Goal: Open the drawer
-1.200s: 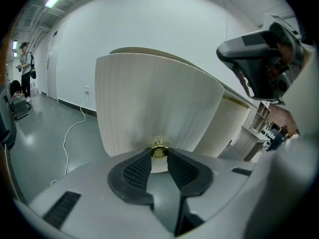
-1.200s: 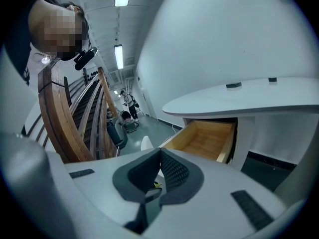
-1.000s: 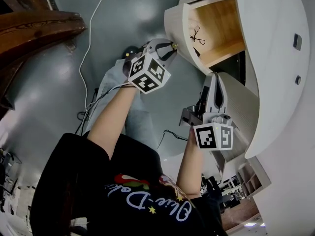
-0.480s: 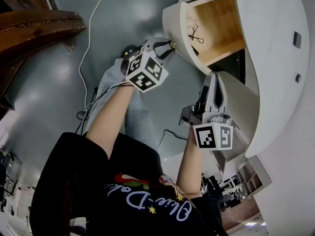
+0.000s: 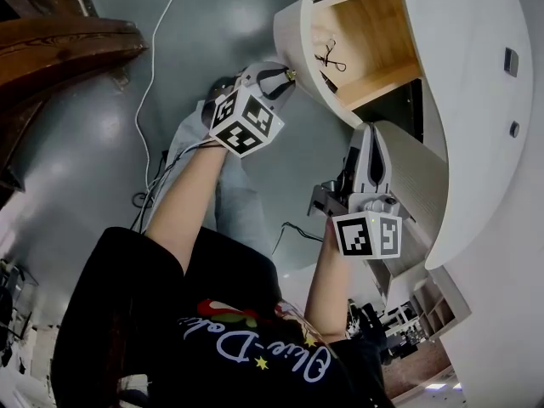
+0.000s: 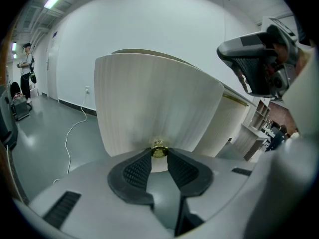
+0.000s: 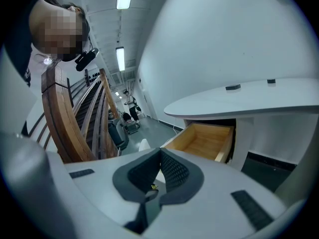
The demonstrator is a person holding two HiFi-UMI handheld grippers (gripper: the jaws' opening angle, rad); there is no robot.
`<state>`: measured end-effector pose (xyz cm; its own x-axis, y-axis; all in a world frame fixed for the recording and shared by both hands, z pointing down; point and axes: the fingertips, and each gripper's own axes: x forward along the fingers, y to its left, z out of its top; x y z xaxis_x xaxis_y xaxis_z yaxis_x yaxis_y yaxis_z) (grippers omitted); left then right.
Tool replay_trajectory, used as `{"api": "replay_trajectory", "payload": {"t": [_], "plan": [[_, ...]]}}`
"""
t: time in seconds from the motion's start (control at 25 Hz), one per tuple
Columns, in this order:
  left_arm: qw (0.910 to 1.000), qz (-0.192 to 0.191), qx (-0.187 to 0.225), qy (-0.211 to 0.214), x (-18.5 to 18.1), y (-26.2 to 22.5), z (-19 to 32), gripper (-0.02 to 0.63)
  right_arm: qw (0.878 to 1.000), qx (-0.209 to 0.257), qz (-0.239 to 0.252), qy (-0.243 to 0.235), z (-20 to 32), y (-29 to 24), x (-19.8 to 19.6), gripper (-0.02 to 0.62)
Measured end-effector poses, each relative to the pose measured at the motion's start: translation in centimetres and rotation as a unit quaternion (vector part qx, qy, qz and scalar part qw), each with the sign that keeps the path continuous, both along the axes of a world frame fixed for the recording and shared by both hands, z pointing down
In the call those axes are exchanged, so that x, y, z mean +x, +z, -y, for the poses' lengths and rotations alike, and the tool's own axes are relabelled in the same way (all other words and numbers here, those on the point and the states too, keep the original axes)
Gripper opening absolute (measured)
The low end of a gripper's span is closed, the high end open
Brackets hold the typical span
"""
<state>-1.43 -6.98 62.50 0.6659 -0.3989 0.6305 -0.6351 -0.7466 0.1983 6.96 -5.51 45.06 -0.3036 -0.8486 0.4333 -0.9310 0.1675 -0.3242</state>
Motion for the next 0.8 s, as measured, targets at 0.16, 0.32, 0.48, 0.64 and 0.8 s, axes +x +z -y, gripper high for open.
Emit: {"api": "replay_trajectory", "payload": {"t": [0.16,0.32,0.48,0.64,0.8], "plan": [[1.0,-0.002,0.001,0.001,0.0,0.0,0.0,0.097,1.0,0.001,-0.002,0.001,-0.2,-0.2,0.1,0.002],[1.0,-0.004,0.002,-0.004,0.0,0.0,0.1,0.097,1.0,0.002,-0.004,0.003,-0.5,-0.3,0.2,0.002],[1.0,-0.002,0.004,-0.003,0.0,-0.1,0.0,0.097,1.0,0.001,-0.002,0.007,-1.0,-0.3,0.5,0.002],[1.0,-0.002,0.004,0.002,0.0,0.0,0.0,0.097,1.0,0.0,-0.003,0.007,-1.6,-0.3,0.8,0.002],[1.0,0.003,0.006,0.002,0.1,0.0,0.0,0.097,1.0,0.003,-0.003,0.01,-1.8,-0.5,1.2,0.002]]}}
